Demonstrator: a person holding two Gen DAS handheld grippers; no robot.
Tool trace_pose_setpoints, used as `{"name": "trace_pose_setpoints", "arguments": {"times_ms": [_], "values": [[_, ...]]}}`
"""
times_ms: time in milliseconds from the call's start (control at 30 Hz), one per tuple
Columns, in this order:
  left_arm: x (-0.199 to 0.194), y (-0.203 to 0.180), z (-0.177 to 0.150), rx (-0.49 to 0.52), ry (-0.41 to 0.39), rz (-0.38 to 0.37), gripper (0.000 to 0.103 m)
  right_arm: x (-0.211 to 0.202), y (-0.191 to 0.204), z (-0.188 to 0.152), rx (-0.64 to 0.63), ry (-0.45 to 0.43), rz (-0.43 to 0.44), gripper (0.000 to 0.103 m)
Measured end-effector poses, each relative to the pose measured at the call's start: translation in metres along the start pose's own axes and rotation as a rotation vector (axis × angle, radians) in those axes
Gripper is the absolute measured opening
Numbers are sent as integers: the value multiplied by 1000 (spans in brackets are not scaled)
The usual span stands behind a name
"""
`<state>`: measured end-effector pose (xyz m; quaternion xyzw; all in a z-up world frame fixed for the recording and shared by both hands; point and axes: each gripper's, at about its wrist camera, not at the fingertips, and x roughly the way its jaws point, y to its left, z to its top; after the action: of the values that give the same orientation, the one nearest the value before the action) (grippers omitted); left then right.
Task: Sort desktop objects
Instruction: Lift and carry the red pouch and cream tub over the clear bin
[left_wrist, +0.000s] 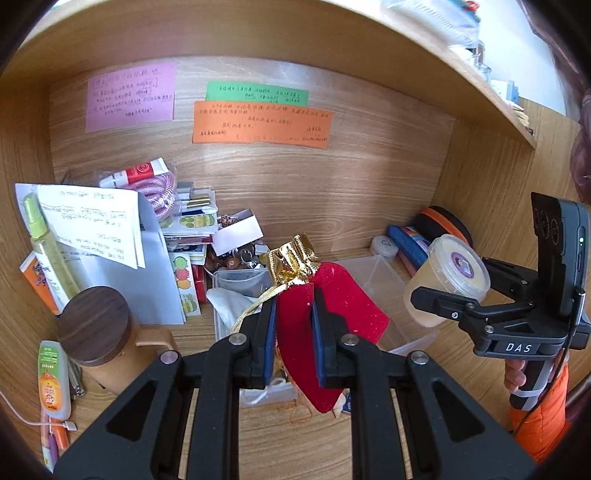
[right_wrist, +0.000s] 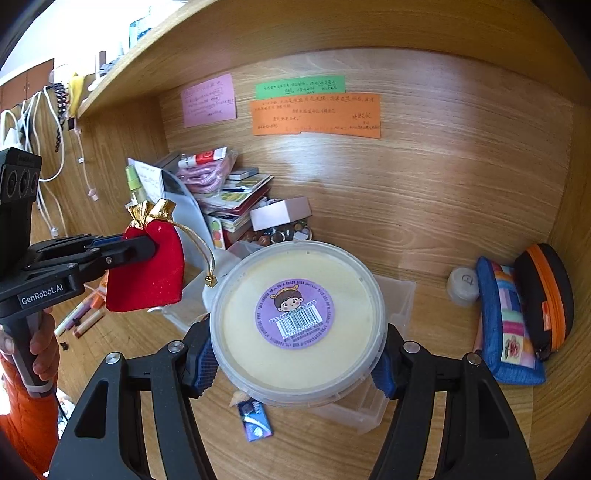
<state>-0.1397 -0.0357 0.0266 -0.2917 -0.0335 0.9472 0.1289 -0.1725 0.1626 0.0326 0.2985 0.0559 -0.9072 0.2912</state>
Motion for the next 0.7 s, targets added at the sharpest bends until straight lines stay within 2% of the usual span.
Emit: {"name": "trace_pose_setpoints", "arguments": {"times_ms": [433, 700], "values": [[50, 16, 1, -12, 74, -5, 16, 47, -22, 3, 24, 76, -40, 62], [81, 27, -2, -26, 126, -1, 16, 75, -33, 3, 6, 136, -99, 62]]}}
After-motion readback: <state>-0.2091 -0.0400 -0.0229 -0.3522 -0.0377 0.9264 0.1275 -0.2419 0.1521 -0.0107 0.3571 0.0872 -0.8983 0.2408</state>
